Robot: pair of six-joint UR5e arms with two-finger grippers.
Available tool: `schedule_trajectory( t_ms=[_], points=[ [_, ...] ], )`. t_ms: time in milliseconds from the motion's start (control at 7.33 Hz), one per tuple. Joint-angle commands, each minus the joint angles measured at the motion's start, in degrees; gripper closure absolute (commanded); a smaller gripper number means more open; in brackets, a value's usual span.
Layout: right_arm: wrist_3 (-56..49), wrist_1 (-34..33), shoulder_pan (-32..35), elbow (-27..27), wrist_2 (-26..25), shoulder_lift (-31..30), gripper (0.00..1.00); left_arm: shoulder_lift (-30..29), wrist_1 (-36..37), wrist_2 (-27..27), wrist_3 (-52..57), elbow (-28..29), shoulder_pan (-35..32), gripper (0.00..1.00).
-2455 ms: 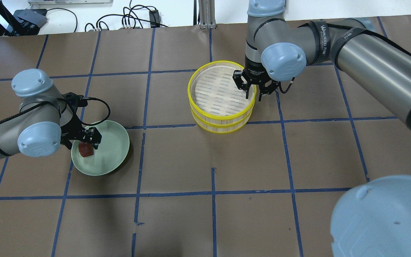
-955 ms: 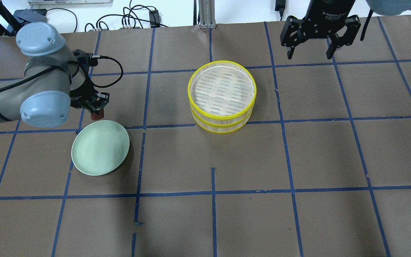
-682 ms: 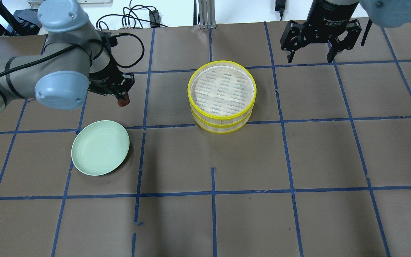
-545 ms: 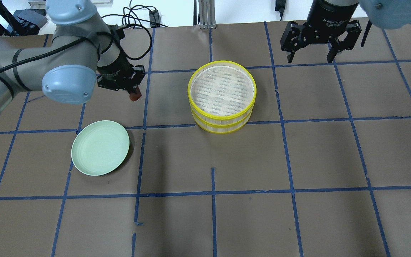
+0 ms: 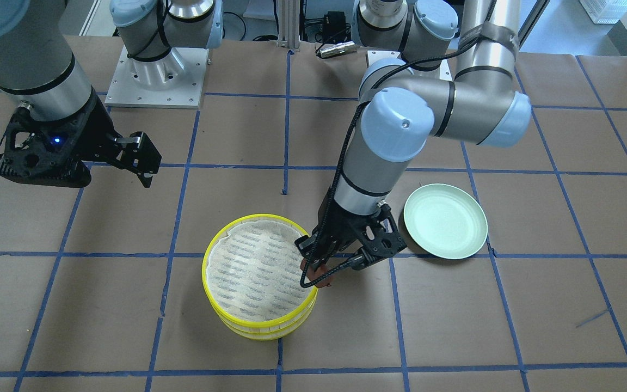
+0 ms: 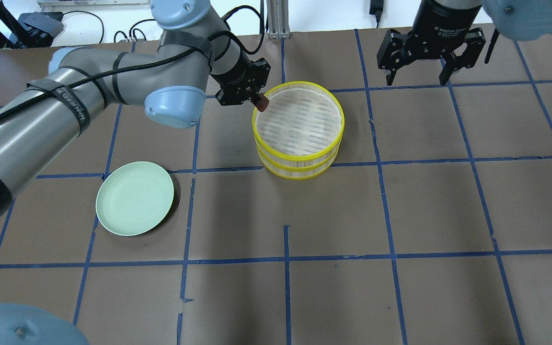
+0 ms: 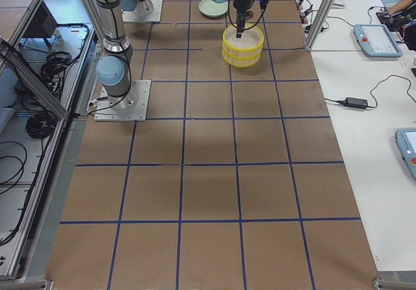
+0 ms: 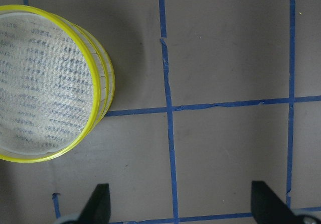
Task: Place buns in different layers of steamer
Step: 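Carry the brown bun into the top steamer tier and open left gripper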
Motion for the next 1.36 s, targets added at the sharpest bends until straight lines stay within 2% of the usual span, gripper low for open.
schedule_trajectory(
  t_ms=[0, 136, 273, 545, 955, 1227],
  points=[
    [0.0, 0.0, 0.0, 0.1, 0.0, 0.0, 0.00, -1.6, 2.3, -0.8, -3.5, 0.2, -1.3, 0.48],
    [0.0, 0.0, 0.0, 0.1, 0.0, 0.0, 0.00, -1.7, 2.4, -0.9, -3.7, 0.2, -1.3, 0.01],
    [0.0, 0.0, 0.0, 0.1, 0.0, -0.1, 0.00, -1.7, 2.4, -0.9, -3.1, 0.2, -1.3, 0.00],
    [0.0, 0.0, 0.0, 0.1, 0.0, -0.1, 0.00, -1.1, 2.4, 0.3, 6.2, 0.3, -1.3, 0.02],
    [0.1, -0.3, 0.1, 0.1, 0.2, 0.3, 0.00, 0.7, 1.6, 0.6, 9.2, 0.3, -0.9, 0.04],
    [0.4, -1.3, 0.1, -1.7, 2.4, 4.7, 0.00, 3.4, -5.9, 0.6, 27.9, -0.2, 3.0, 0.03]
  ],
)
